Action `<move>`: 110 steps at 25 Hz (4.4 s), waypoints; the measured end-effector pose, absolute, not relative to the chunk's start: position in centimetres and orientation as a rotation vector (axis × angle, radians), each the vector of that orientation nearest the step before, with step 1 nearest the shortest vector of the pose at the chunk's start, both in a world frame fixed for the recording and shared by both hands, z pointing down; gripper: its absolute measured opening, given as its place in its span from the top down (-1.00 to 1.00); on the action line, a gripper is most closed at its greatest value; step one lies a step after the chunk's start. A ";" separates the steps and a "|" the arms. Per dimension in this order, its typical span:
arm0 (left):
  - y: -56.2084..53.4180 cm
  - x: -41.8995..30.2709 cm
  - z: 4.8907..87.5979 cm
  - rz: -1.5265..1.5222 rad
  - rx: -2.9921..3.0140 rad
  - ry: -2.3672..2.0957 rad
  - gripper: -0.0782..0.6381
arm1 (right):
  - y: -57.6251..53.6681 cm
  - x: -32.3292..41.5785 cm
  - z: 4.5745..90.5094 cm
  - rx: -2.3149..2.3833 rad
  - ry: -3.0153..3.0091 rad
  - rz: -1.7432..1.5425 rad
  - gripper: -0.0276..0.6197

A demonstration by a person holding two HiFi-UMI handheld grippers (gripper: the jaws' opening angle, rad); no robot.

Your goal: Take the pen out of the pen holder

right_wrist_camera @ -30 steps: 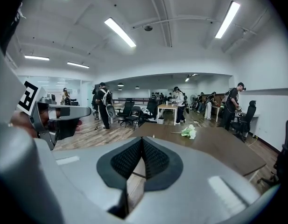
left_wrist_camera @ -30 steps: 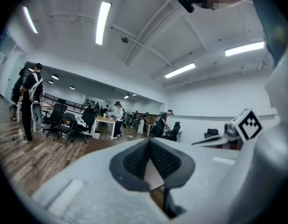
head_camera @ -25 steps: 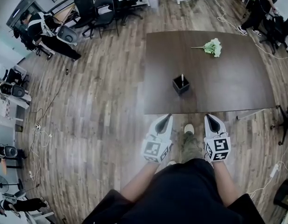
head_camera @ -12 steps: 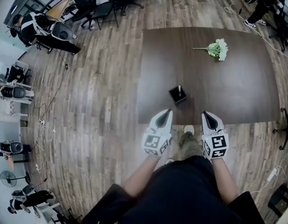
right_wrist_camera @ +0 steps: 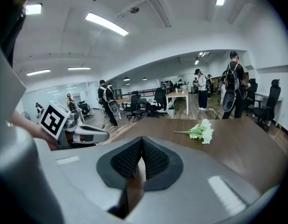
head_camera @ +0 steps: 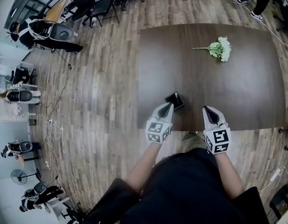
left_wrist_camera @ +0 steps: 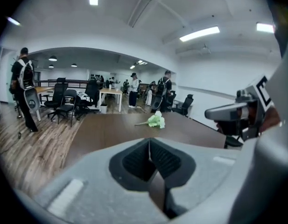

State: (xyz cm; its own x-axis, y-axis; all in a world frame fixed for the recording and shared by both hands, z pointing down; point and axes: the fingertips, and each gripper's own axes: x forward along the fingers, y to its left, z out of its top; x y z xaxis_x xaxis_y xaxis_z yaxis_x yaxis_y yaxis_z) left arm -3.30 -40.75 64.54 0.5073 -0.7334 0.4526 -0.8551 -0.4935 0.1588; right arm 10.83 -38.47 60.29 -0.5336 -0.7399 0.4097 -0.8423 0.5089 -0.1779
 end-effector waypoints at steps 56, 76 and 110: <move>-47.4 -4.1 68.8 0.756 2.469 -1.157 0.64 | -44.2 8.2 61.7 1.344 -2.405 0.583 0.91; -44.5 -9.0 50.1 0.279 2.533 -1.397 0.64 | -44.9 8.2 51.8 1.489 -2.481 0.403 0.91; -44.2 -12.9 45.6 0.096 2.504 -1.653 0.64 | -46.3 11.3 49.0 1.602 -2.442 0.202 0.91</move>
State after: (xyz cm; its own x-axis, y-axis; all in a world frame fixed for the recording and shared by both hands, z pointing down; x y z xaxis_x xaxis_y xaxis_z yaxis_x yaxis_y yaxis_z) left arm -12.90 -44.15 45.64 0.3944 -0.9098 0.1296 -0.9186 -0.3868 0.0805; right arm 11.29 -46.26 48.99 -0.3851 -0.8878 0.2519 -0.9172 0.3985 0.0026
